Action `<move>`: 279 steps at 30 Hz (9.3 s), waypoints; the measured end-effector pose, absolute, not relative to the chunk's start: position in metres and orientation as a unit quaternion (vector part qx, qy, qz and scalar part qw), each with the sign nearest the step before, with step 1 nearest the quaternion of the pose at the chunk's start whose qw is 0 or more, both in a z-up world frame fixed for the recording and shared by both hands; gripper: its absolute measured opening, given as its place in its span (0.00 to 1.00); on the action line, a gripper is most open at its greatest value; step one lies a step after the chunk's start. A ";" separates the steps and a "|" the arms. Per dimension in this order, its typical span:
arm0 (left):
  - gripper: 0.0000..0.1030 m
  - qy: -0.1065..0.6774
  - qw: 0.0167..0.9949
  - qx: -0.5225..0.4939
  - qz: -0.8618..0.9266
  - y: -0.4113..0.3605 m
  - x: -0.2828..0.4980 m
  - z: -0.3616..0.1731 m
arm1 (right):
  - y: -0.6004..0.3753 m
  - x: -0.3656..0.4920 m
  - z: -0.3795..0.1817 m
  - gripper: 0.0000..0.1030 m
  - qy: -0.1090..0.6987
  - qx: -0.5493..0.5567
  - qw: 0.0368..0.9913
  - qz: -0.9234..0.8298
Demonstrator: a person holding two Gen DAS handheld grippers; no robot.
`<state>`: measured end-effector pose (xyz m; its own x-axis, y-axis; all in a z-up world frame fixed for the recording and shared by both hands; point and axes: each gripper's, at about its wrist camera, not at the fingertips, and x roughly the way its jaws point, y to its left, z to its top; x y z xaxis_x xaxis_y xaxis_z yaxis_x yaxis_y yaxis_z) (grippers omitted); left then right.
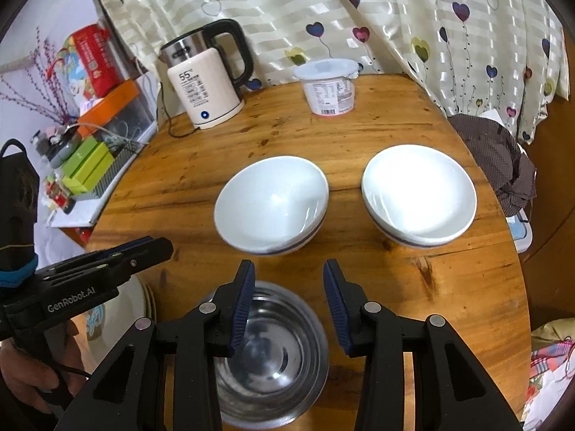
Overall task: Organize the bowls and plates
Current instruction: 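Move the left gripper past the steel bowl to a white bowl, then grip the white bowl's rim with the left gripper, then lift the white bowl and carry it over the steel bowl with the left gripper, then lower the white bowl into the steel bowl with the left gripper, then open the left gripper and release the white bowl in the steel bowl, then reach the left gripper to the blue-rimmed white bowl and grip its rim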
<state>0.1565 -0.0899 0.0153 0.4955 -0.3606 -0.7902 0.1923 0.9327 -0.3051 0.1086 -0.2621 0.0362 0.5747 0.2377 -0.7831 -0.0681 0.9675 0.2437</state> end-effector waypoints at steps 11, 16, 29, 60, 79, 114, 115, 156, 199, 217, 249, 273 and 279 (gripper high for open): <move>0.33 0.481 0.854 -0.104 -0.169 -0.104 0.189 0.004 | -0.272 0.144 0.024 0.27 0.457 0.115 0.878 0.083; 0.33 0.487 0.850 -0.106 -0.169 -0.109 0.200 -0.005 | -0.274 0.158 0.014 0.23 0.465 0.126 0.872 0.083; 0.25 0.495 0.845 -0.095 -0.178 -0.123 0.212 -0.018 | -0.277 0.172 0.004 0.17 0.472 0.132 0.867 0.085; 0.24 0.485 0.851 -0.099 -0.174 -0.119 0.210 -0.012 | -0.273 0.176 0.010 0.17 0.470 0.122 0.870 0.088; 0.24 0.453 0.869 -0.086 -0.180 -0.117 0.169 0.027 | -0.265 0.134 0.052 0.17 0.437 0.109 0.888 0.089; 0.24 0.477 0.857 -0.054 -0.187 -0.125 0.082 0.025 | -0.265 0.041 0.054 0.17 0.451 0.126 0.879 0.089; 0.24 0.481 0.855 -0.053 -0.187 -0.125 0.081 0.022 | -0.265 0.041 0.051 0.17 0.454 0.128 0.877 0.089; 0.24 0.527 0.830 -0.046 -0.178 -0.131 0.084 -0.006 | -0.268 0.049 0.010 0.19 0.508 0.133 0.847 0.082; 0.25 0.458 0.867 -0.042 -0.194 -0.128 0.069 0.036 | -0.255 0.029 0.060 0.29 0.441 0.076 0.890 0.086; 0.25 0.456 0.865 -0.037 -0.207 -0.138 0.080 0.040 | -0.267 0.034 0.066 0.32 0.435 0.085 0.893 0.078; 0.25 0.471 0.847 -0.033 -0.244 -0.172 0.134 0.039 | -0.334 0.063 0.060 0.33 0.430 0.119 0.895 0.019; 0.26 0.521 0.805 -0.057 -0.276 -0.227 0.210 0.017 | -0.393 0.122 0.023 0.32 0.450 0.166 0.877 -0.026; 0.27 0.534 0.796 -0.068 -0.277 -0.234 0.223 0.006 | -0.399 0.131 0.013 0.32 0.454 0.175 0.873 -0.027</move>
